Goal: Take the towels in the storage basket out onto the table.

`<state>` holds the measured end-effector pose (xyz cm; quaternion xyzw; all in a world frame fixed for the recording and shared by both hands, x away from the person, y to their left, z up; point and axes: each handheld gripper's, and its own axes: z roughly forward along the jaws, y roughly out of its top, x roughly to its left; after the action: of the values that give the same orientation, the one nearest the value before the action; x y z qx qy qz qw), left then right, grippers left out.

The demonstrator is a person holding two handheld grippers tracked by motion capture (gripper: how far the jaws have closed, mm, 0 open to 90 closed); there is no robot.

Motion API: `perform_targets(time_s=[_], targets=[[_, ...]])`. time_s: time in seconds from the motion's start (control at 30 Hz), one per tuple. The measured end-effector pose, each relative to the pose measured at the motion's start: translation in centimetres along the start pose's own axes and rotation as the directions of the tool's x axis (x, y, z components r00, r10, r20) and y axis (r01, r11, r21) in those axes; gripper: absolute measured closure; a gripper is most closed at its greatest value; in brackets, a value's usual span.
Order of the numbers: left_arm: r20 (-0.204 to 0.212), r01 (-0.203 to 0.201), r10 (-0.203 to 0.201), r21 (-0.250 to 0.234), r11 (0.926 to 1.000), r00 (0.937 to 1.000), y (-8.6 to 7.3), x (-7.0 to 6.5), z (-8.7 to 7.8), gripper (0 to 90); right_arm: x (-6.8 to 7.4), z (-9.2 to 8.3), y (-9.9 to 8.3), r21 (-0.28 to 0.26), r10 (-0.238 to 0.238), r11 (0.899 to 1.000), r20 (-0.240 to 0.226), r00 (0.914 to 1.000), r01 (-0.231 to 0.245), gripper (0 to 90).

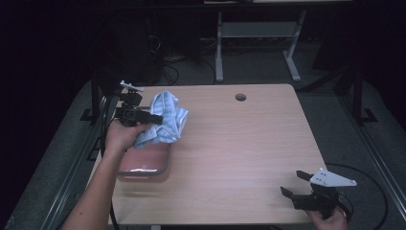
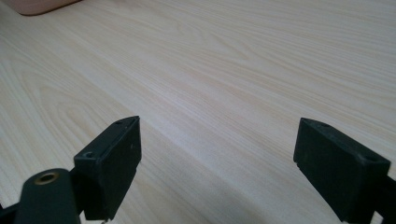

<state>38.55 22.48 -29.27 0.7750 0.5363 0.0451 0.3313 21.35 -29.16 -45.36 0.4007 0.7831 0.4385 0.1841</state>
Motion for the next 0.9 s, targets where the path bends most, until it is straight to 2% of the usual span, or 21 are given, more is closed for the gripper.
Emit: perform_targets(time_s=[0.5, 0.63, 0.9], targets=[[-0.020, -0.044, 0.044, 0.030, 0.9986, 0.9988, 1.6, -2.5, 1.2, 63.3, -0.1, 0.0, 0.1, -0.004, 0.006, 1.000, -0.004, 1.0000, -0.006, 14.5], [-0.032, -0.055, 0.056, 0.021, 0.9983, 0.9979, 2.2, -3.4, 1.4, 63.0, -0.1, 0.0, 0.1, -0.003, 0.004, 1.000, -0.006, 1.0000, -0.004, 14.5], [-0.027, -0.089, 0.090, 0.042, 0.9951, 0.9955, 3.2, -5.4, 2.5, 62.8, -0.1, 0.1, 0.1, -0.005, 0.008, 1.000, -0.008, 0.9999, -0.008, 14.5]])
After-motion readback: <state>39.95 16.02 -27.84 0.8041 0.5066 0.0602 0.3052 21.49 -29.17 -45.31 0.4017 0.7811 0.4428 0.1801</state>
